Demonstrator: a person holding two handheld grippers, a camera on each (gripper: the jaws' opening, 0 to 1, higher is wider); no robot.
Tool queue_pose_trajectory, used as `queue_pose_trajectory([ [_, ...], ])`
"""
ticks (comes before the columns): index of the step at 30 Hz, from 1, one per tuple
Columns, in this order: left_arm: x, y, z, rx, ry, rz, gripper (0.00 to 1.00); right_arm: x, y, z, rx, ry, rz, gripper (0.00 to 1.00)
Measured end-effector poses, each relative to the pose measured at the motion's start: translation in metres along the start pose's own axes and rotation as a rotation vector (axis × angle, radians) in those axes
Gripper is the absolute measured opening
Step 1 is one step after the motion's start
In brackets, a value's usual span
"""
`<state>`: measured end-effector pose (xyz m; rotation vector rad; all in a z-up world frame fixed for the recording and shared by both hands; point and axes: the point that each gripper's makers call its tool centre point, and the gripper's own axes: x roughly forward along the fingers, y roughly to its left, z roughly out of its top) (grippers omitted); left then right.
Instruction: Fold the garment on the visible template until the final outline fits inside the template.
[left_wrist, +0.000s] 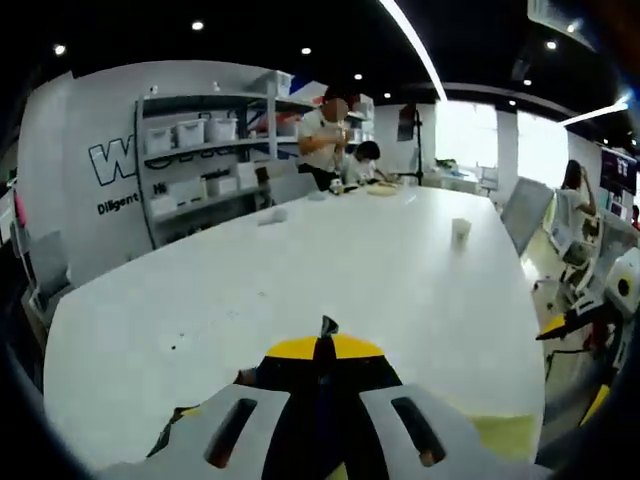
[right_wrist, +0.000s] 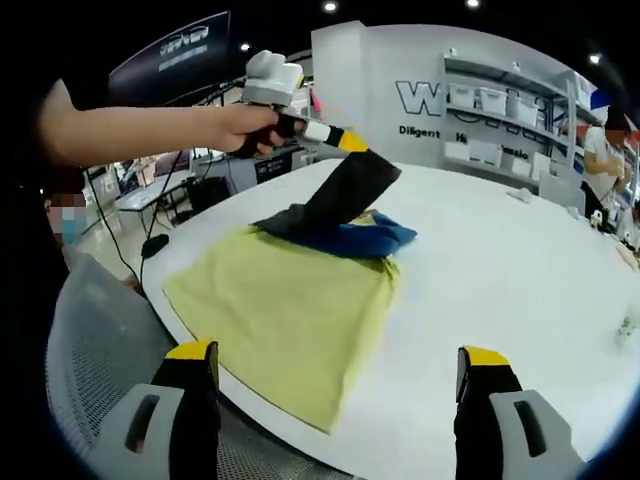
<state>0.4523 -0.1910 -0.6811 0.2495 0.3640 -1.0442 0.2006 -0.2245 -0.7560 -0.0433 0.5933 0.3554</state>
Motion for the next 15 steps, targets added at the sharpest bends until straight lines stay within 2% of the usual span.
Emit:
queue_pose_trajectory([
  [4, 0.008, -0.008, -0.017, 0.006, 0.031, -0.016, 0.05, 0.001, 0.0, -0.001, 0.003, 0.005, 0.007, 0.98],
  [8, 0.014, -0.011, -0.034, -0.022, 0.063, -0.022, 0.05, 0.002, 0.001, -0.003, 0.002, 0.013, 0.013, 0.98],
  [12, 0.021, -0.012, -0.045, -0.052, 0.074, -0.016, 0.05, 0.001, 0.0, -0.005, 0.004, 0.021, 0.017, 0.98],
  [13, 0.023, -0.009, -0.045, -0.068, 0.07, -0.001, 0.05, 0.001, 0.001, -0.005, 0.004, 0.022, 0.018, 0.98],
  [14, 0.024, -0.006, -0.045, -0.124, 0.062, 0.02, 0.05, 0.001, 0.001, -0.005, 0.004, 0.023, 0.019, 0.98],
  [15, 0.024, -0.004, -0.043, -0.13, 0.048, 0.033, 0.05, 0.001, 0.001, -0.005, 0.002, 0.024, 0.018, 0.97],
])
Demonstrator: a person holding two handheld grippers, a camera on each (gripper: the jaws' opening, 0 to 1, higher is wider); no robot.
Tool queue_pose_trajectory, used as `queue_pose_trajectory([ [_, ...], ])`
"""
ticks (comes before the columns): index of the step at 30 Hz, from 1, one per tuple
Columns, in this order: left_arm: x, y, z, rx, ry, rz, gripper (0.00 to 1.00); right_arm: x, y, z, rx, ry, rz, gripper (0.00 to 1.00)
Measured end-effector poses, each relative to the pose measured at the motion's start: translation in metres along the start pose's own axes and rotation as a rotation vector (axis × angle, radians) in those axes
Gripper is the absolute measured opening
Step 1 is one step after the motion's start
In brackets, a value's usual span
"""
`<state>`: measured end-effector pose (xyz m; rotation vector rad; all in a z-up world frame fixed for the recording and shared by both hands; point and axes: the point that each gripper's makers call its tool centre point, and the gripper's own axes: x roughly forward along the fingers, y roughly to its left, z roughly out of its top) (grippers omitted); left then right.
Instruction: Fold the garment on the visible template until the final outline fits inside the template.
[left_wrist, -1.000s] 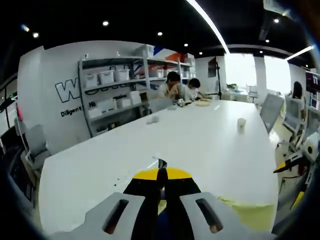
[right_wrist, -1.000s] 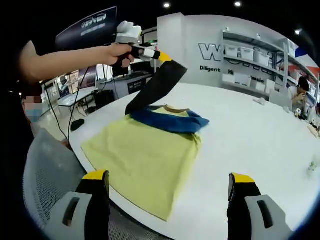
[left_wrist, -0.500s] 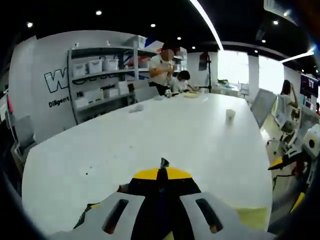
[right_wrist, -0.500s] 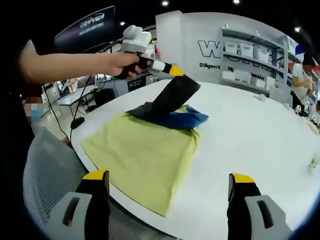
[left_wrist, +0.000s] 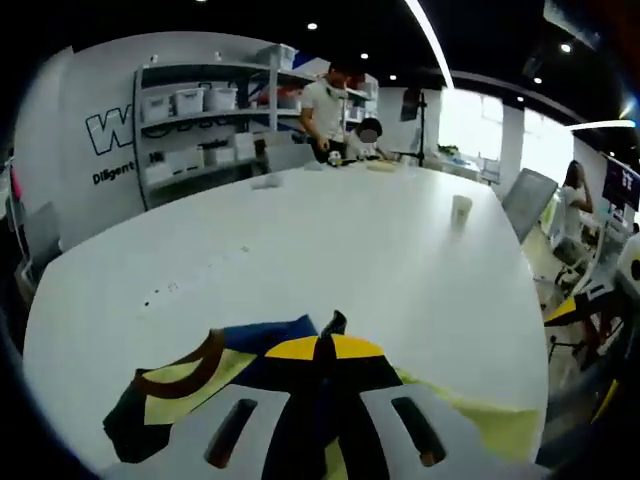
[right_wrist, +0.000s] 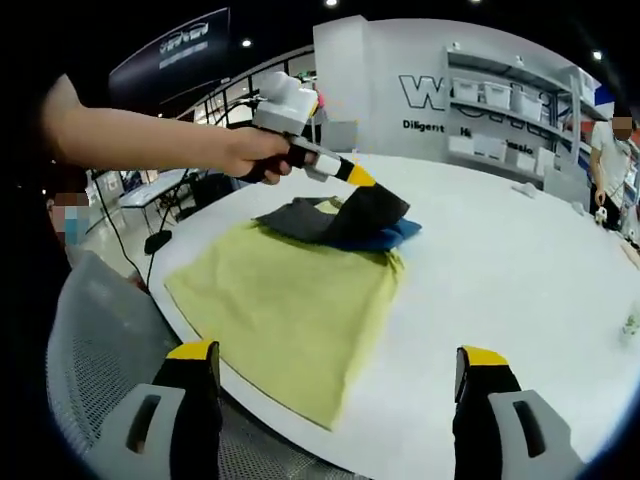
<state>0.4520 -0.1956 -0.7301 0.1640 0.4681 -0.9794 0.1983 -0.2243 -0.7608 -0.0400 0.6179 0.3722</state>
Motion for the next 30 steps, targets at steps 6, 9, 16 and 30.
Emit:
queue_pose_trajectory([
  [6, -0.014, 0.025, 0.043, -0.047, -0.188, 0.111, 0.04, -0.001, -0.006, 0.0, 0.009, -0.002, -0.01, 0.96],
  [9, -0.008, 0.022, 0.044, -0.043, -0.184, 0.091, 0.04, 0.001, -0.007, -0.001, 0.014, 0.003, -0.007, 0.96],
  [16, 0.012, 0.0, 0.017, -0.042, -0.089, 0.029, 0.04, -0.001, -0.007, 0.003, 0.018, -0.006, -0.01, 0.96],
  [30, 0.036, -0.045, -0.035, -0.045, 0.065, -0.1, 0.04, -0.008, -0.013, -0.004, 0.038, 0.009, -0.025, 0.95],
])
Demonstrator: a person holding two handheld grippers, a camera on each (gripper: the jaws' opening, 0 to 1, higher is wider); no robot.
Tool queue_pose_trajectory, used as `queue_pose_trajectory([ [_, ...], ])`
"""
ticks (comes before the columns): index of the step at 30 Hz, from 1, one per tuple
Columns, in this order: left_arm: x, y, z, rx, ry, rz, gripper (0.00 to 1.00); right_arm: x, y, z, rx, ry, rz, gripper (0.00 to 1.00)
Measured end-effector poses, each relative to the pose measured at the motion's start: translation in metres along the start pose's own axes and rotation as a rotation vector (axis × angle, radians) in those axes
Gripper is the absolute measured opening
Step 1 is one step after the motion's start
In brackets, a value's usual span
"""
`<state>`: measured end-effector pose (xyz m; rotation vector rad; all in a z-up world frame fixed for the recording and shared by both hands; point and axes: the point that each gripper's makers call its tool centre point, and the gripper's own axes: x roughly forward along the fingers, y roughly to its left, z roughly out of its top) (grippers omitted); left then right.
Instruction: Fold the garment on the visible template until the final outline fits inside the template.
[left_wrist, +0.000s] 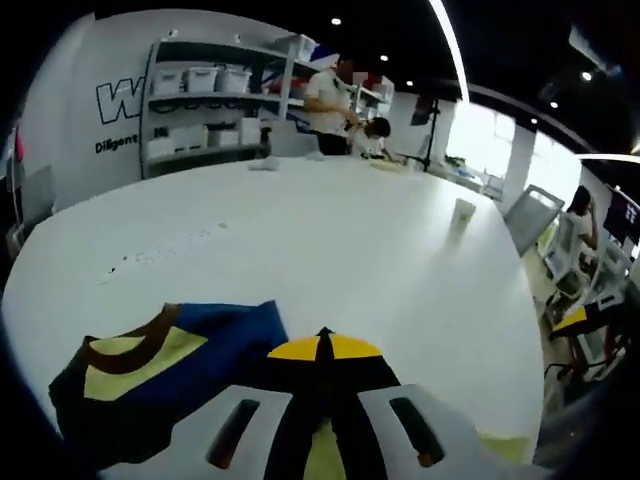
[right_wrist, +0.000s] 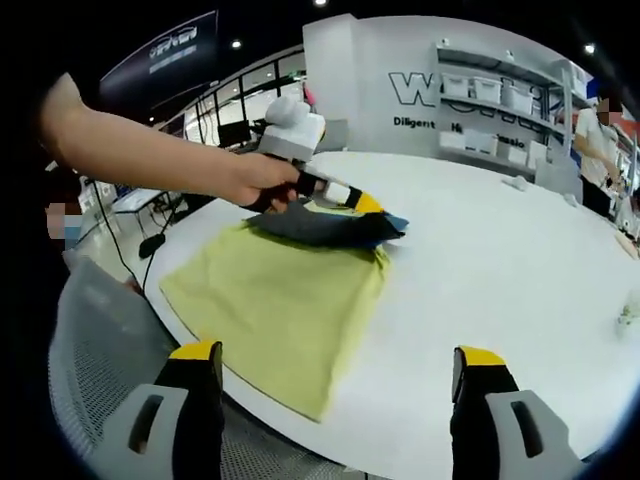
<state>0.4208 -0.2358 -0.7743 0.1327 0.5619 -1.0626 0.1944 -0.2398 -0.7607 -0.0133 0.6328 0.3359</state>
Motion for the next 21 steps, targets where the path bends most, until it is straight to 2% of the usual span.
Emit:
queue_pose_trajectory([
  [4, -0.005, -0.002, -0.007, 0.041, 0.033, -0.001, 0.04, 0.005, 0.002, -0.007, -0.002, 0.023, 0.011, 0.94],
  [8, -0.017, 0.0, -0.011, 0.068, 0.035, -0.003, 0.06, 0.009, 0.003, -0.013, 0.017, 0.049, 0.022, 0.91],
  [16, -0.043, 0.008, -0.023, 0.106, 0.036, 0.008, 0.14, 0.015, 0.004, -0.011, 0.005, 0.043, 0.037, 0.9],
  [21, -0.063, 0.008, -0.025, 0.134, 0.019, 0.005, 0.21, 0.017, 0.004, -0.005, 0.005, 0.017, 0.047, 0.91],
])
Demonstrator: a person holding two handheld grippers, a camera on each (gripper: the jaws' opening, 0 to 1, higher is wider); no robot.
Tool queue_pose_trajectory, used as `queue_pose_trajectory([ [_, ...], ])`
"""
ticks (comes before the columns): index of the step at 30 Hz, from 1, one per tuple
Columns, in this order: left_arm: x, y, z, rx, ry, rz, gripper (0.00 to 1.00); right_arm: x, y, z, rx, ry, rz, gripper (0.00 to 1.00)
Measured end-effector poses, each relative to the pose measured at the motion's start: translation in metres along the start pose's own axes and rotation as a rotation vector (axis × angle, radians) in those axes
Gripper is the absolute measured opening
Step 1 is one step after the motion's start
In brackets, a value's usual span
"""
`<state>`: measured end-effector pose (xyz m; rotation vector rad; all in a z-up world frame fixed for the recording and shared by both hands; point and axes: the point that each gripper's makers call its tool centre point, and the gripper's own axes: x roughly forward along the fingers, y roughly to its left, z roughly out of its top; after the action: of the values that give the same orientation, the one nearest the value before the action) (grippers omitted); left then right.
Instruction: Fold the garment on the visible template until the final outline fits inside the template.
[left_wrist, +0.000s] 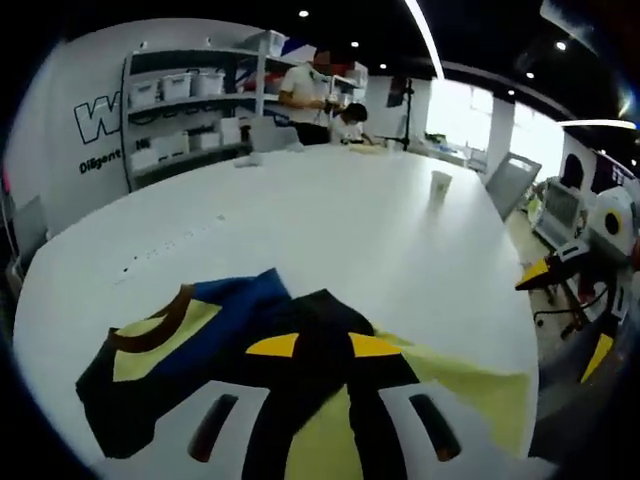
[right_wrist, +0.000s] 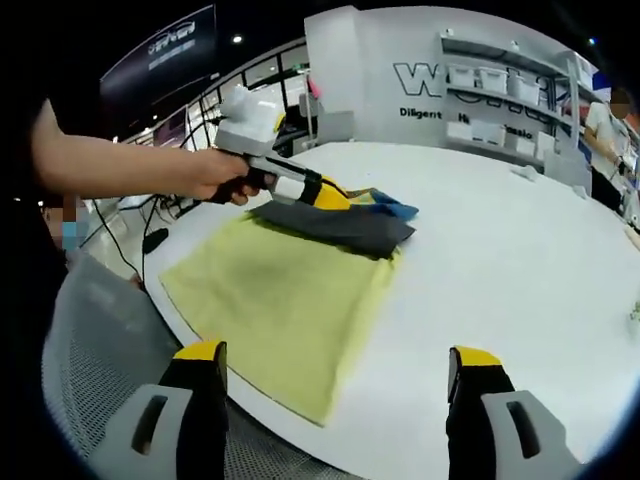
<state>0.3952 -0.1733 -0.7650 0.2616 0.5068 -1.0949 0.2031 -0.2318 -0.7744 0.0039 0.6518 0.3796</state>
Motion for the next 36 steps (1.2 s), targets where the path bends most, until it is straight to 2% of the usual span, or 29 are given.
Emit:
queue_pose_trajectory([
  [8, -0.036, 0.005, 0.001, 0.04, -0.025, 0.017, 0.33, 0.004, 0.0, 0.006, -0.04, -0.014, 0.001, 0.95],
  [12, -0.053, 0.006, 0.0, 0.053, -0.032, 0.024, 0.35, 0.005, 0.0, 0.01, -0.062, -0.03, 0.0, 0.98],
  [18, -0.079, 0.007, -0.012, 0.056, -0.02, 0.04, 0.44, 0.008, 0.001, 0.014, -0.091, -0.047, 0.002, 0.99],
  [25, -0.118, 0.015, -0.036, 0.04, -0.026, 0.074, 0.55, 0.009, 0.003, 0.018, -0.129, -0.061, -0.003, 0.99],
  [27, -0.131, 0.017, -0.048, 0.043, -0.009, 0.089, 0.56, 0.01, 0.002, 0.018, -0.14, -0.06, -0.006, 0.98],
  [32, -0.163, 0.025, -0.07, 0.037, -0.008, 0.152, 0.59, 0.011, 0.002, 0.014, -0.171, -0.052, -0.009, 0.97],
  [36, -0.183, 0.028, -0.091, -0.003, 0.005, 0.185, 0.6, 0.011, 0.002, 0.011, -0.187, -0.039, -0.005, 0.96],
])
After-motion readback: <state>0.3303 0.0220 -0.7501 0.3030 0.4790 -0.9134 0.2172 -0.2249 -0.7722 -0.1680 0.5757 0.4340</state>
